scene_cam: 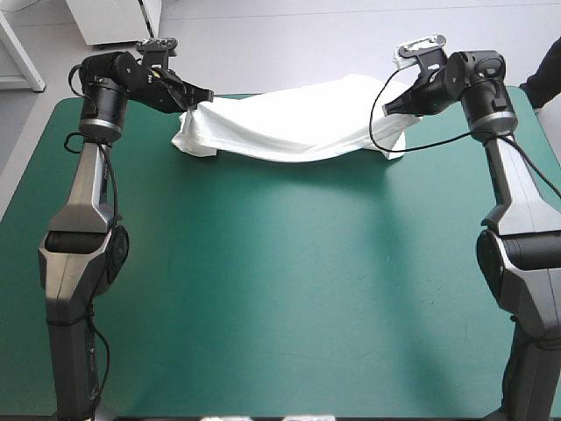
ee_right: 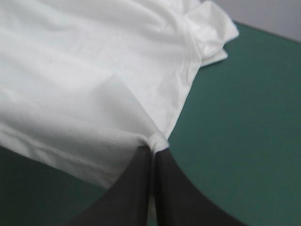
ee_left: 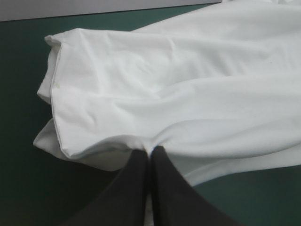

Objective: Fold the cloth

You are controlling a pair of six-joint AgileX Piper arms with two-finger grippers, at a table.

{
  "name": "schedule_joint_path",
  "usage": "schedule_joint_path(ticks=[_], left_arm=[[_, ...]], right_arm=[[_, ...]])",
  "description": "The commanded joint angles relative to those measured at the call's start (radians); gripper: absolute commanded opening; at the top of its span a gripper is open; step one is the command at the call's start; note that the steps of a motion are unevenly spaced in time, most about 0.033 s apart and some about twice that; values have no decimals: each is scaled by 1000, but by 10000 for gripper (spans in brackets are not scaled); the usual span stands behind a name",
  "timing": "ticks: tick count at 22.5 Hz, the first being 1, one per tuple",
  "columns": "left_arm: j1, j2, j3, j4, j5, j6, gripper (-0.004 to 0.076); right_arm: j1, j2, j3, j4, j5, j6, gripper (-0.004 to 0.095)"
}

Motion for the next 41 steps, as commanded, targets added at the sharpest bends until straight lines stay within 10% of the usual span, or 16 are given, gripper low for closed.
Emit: schedule_joint_path(ticks=[1, 9, 23, 41], left_arm=[[-1, -146, 46, -16, 34, -11, -9], [-3, -440, 546, -15, 34, 15, -9], [-72, -884, 1405, 59, 27, 74, -9], [-105, -1112, 1790, 86, -88, 92, 4]], right_arm=[[-11, -106, 15, 22, 54, 32, -17], [-11, -218, 147, 97, 155, 47, -17], [-9, -767, 1051, 52, 155, 16, -17], [-9, -1003, 1390, 83, 155, 34, 16]])
